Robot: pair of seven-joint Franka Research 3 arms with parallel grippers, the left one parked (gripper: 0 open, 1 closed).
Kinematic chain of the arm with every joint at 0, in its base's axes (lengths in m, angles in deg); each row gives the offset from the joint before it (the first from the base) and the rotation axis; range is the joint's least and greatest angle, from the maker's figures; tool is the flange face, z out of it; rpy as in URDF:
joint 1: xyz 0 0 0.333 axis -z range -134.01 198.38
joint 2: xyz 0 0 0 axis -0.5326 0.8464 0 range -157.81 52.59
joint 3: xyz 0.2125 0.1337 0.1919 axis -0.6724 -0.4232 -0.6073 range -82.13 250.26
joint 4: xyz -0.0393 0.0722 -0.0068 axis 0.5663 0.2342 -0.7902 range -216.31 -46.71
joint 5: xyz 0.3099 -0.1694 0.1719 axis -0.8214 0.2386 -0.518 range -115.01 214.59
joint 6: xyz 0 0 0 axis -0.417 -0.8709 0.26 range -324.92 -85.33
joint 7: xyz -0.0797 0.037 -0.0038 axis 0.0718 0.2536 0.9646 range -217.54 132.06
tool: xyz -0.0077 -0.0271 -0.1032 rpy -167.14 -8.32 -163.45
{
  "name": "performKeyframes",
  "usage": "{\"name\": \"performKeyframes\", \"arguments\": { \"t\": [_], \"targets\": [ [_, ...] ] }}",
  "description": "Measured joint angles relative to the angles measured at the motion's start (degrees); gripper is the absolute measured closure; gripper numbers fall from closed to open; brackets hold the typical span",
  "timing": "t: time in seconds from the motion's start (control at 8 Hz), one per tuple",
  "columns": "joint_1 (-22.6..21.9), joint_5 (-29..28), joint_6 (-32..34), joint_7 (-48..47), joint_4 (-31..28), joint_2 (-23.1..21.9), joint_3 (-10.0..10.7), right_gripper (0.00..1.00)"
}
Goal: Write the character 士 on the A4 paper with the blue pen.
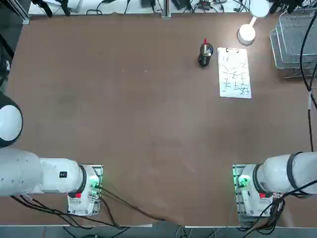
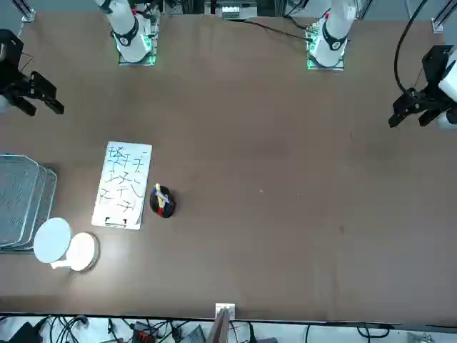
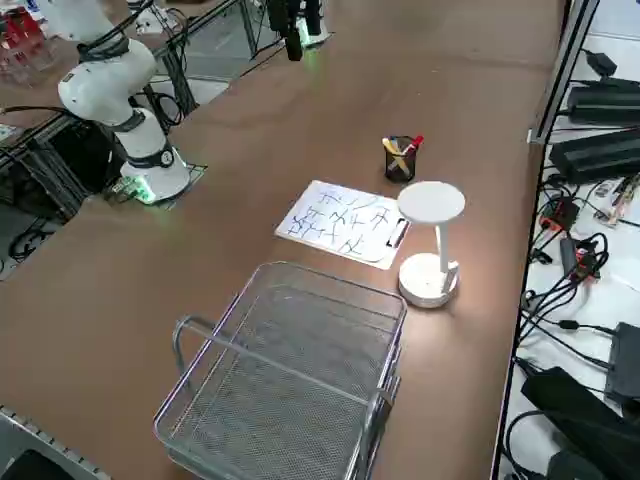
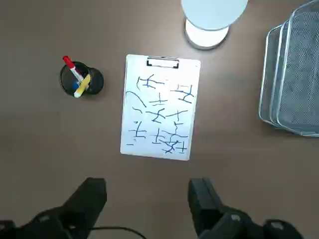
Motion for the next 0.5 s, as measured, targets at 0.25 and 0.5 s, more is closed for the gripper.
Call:
{"name": "performKeyframes", "arguments": {
  "t": [0.25,0.5],
  "targets": [
    [-0.1,1.8,0.2,-2.1,-0.3,0.0,0.0,0.00],
    [-0.1,2.1,-0.2,-4.8,-0.4,0.1,0.0,0.00]
  ]
}}
